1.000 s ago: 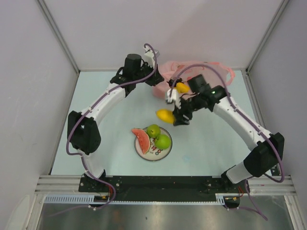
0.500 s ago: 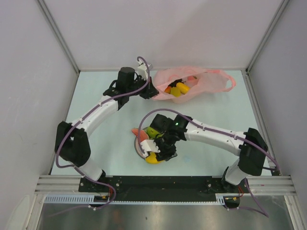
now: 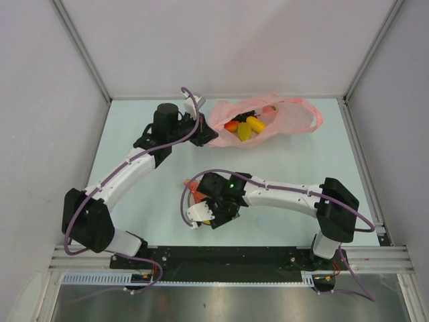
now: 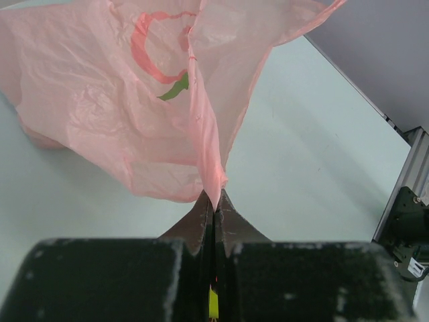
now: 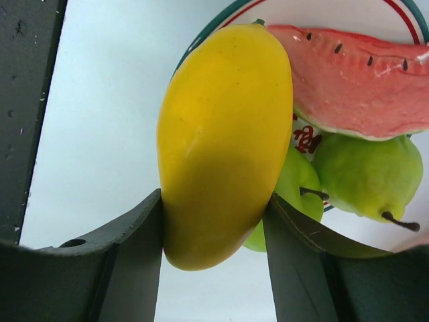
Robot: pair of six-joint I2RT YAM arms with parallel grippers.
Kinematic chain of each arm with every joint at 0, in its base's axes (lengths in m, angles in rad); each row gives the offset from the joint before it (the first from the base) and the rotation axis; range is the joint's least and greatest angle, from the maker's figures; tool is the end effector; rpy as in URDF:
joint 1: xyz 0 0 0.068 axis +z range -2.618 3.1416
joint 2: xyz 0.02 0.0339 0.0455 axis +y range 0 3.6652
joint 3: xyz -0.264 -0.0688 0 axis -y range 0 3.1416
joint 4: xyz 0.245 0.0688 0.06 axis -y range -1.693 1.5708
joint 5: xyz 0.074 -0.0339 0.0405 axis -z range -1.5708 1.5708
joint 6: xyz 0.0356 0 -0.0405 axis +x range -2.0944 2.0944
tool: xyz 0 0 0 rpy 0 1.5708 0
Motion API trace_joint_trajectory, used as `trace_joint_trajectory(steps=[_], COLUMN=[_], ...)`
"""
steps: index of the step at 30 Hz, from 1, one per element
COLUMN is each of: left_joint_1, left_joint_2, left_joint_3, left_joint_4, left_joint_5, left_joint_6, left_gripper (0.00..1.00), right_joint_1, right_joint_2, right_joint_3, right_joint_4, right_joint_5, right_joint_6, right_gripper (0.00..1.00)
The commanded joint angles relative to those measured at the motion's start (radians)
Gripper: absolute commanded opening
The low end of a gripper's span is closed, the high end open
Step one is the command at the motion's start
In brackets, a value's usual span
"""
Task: Take the fake fruits out of the plastic bag
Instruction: Place the fake fruit on the plate.
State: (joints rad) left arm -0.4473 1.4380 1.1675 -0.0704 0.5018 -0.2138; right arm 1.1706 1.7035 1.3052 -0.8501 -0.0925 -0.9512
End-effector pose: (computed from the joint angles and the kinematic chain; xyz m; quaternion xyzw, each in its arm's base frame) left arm 0.2958 -0.1609 0.3324 0.2344 0.7692 -0.3732 0.4628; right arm 0.1289 0.3132 0.2316 -0.8642 0.4748 0.0629 0.1544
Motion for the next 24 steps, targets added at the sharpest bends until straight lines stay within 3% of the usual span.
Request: trace_joint_trajectory(steps=[1, 6, 9, 13, 19, 24], left_joint_1=[0.007, 0.007, 0.005, 0.002, -0.002, -0.004], left_joint_2=[-0.060, -0.056, -0.050, -0.041, -0.019, -0.001], left_joint_3=[-0.025, -0.025, -0.017, -0.005, 0.018, 0.032], left_joint_4=[0.050, 0.058, 0.061, 0.061, 0.052, 0.041], left_joint_5=[0.021, 0.020, 0.024, 0.024, 0.030, 0.032], left_joint_6=[-0.021, -0.027, -0.036, -0.039, -0.038, -0.033], left_gripper=[0.00, 0.00, 0.00, 0.00, 0.00, 0.00], right_joint_1=[0.012, 0.017, 0.024, 0.031, 0.031, 0.031], right_joint_2=[0.013, 0.002, -0.004, -0.018, -0.044, -0.087], right_joint_3=[-0.012, -0.066, -0.109, -0.127, -0.130, -0.129], right_joint_4=[0.006, -0.012, 0.014, 0.080, 0.099, 0.072], right_joint_5=[0.063, 0.091, 0.141, 0.195, 0.261, 0.275], right_joint_6=[-0.053, -0.086, -0.083, -0.046, -0.055, -0.057], right_gripper=[0.37, 0.38, 0.45, 0.63, 0.74, 0.76])
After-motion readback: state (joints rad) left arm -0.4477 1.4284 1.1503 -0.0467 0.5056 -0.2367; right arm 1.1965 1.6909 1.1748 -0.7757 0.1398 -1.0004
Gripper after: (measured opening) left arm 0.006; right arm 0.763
